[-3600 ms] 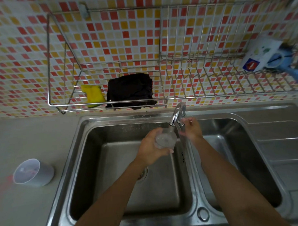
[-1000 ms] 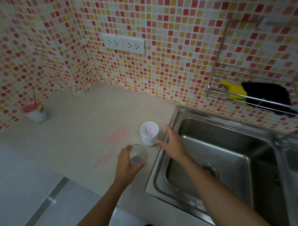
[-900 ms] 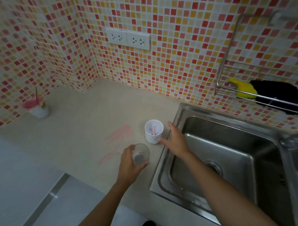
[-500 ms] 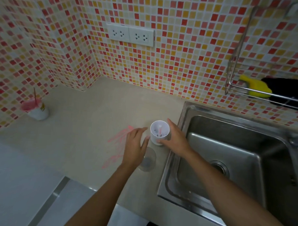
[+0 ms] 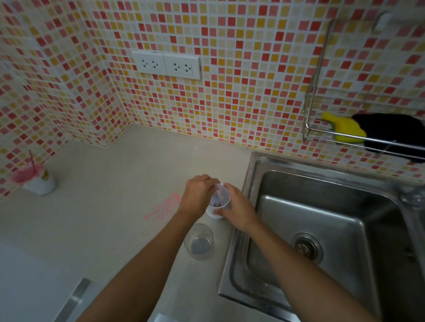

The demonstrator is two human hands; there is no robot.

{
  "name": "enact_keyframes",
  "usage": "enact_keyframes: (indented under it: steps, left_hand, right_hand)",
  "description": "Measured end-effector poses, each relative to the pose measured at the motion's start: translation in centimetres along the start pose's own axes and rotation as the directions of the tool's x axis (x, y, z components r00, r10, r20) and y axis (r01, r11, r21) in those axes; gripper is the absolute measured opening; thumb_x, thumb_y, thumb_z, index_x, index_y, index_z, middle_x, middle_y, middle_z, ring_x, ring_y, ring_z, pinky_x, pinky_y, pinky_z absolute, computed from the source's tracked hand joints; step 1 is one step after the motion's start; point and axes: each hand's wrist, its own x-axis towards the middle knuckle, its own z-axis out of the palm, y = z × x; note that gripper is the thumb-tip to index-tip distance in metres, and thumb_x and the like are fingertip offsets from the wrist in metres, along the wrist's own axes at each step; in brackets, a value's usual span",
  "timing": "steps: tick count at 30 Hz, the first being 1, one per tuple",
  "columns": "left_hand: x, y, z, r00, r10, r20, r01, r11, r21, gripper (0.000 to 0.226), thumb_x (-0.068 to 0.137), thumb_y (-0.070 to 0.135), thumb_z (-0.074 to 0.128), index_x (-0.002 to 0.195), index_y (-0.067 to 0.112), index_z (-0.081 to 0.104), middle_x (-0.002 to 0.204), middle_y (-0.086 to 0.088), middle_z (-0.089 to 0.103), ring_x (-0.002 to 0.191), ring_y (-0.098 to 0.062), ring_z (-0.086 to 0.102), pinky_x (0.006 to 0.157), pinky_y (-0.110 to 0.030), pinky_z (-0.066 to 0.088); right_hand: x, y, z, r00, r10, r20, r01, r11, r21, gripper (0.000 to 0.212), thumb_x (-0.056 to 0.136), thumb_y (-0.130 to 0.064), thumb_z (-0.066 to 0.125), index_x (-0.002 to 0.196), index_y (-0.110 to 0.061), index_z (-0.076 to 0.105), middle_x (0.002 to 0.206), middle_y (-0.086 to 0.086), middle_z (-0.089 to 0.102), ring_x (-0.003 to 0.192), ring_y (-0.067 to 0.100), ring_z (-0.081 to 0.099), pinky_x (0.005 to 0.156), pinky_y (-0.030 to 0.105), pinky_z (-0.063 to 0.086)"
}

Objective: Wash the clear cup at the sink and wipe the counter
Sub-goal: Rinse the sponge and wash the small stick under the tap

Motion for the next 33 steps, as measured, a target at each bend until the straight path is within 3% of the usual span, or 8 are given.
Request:
enact_keyframes:
  steps: [5,8,12,15,21,25,28,33]
  left_hand:
    - [0.7,0.2,-1.5,0.992,-0.033,-0.119,0.021,0.995,-0.101,0.015,0.085,0.016,0.066,0.096,0.011,0.075,0.091,-0.007,0.074,0.078,-0.021,0.067,0.074,-0.021,0.043]
    - [1.1,1.4,-2.4,0.983,-0.047,-0.179,0.016,0.985,-0.174,0.015,0.086,0.015,0.067,0.098,0.011,0.075,0.093,-0.005,0.074,0.077,-0.012,0.063,0.074,-0.018,0.041]
    - [3.2,5.4,-3.2,0.987,-0.024,-0.16,-0.022,0.96,-0.279,0.019,0.087,0.017,0.066,0.104,0.013,0.073,0.1,-0.002,0.073,0.083,-0.005,0.058,0.078,-0.019,0.045]
    - [4.7,9.3,-3.0,0.992,-0.052,-0.119,0.0,0.916,-0.401,0.021,0.087,0.019,0.068,0.106,0.013,0.072,0.1,0.002,0.072,0.086,-0.006,0.061,0.082,-0.018,0.047]
    - [5.5,15.1,-0.8,0.996,-0.067,-0.056,0.031,0.866,-0.498,0.018,0.086,0.017,0.07,0.103,0.017,0.071,0.096,0.003,0.073,0.083,-0.005,0.064,0.081,-0.022,0.054]
    - [5.6,16.8,0.7,0.995,-0.1,-0.009,0.081,0.855,-0.512,0.019,0.086,0.019,0.07,0.105,0.015,0.071,0.098,0.002,0.073,0.087,-0.01,0.066,0.084,-0.028,0.056]
    - [5.5,18.1,1.4,0.989,-0.148,0.007,0.13,0.844,-0.52,0.018,0.086,0.019,0.07,0.103,0.016,0.071,0.098,0.002,0.072,0.087,-0.008,0.066,0.079,-0.019,0.053]
    - [5.4,20.2,2.2,0.984,-0.18,0.005,0.155,0.826,-0.542,0.011,0.086,0.015,0.069,0.097,0.015,0.07,0.094,0.002,0.071,0.079,-0.003,0.063,0.072,-0.012,0.047]
  right_hand:
    - [-0.4,-0.7,-1.9,1.0,-0.003,0.028,0.004,0.999,-0.048,0.097,0.078,-0.031,0.077,0.152,-0.021,0.015,0.157,0.001,0.025,0.142,0.023,0.029,0.111,0.04,0.032]
    - [-2.5,-1.9,-6.5,0.98,-0.109,-0.167,0.095,0.991,-0.09,0.077,0.087,-0.024,0.068,0.15,-0.022,0.025,0.155,-0.001,0.03,0.141,0.018,0.031,0.113,0.039,0.033]
    - [-6.0,-4.7,-16.3,0.759,-0.271,-0.592,0.237,0.962,-0.137,0.041,0.093,-0.017,0.058,0.133,-0.019,0.052,0.134,-0.003,0.054,0.122,0.014,0.049,0.101,0.034,0.043]
    - [-5.2,-4.3,-23.1,0.613,-0.288,-0.736,0.177,0.958,-0.227,0.03,0.093,-0.013,0.054,0.121,-0.014,0.06,0.123,0.004,0.061,0.116,0.02,0.053,0.098,0.034,0.043]
    - [0.2,-0.5,-30.8,0.882,0.056,-0.469,-0.209,0.937,-0.28,0.034,0.091,-0.024,0.055,0.124,-0.016,0.058,0.125,0.008,0.056,0.109,0.029,0.054,0.092,0.039,0.048]
    - [1.9,0.1,-31.9,0.919,0.18,-0.351,-0.299,0.899,-0.319,0.036,0.086,-0.034,0.058,0.12,-0.021,0.058,0.124,0.007,0.058,0.107,0.029,0.055,0.095,0.044,0.047]
    - [1.8,0.7,-32.0,0.884,0.074,-0.461,-0.197,0.955,-0.224,0.029,0.089,-0.023,0.059,0.118,-0.019,0.063,0.125,0.005,0.06,0.106,0.024,0.058,0.087,0.029,0.048]
    - [-4.2,-0.4,-30.6,0.671,-0.308,-0.674,0.333,0.938,-0.097,0.037,0.089,-0.016,0.062,0.126,-0.017,0.063,0.117,0.004,0.062,0.099,0.014,0.058,0.085,0.015,0.044]
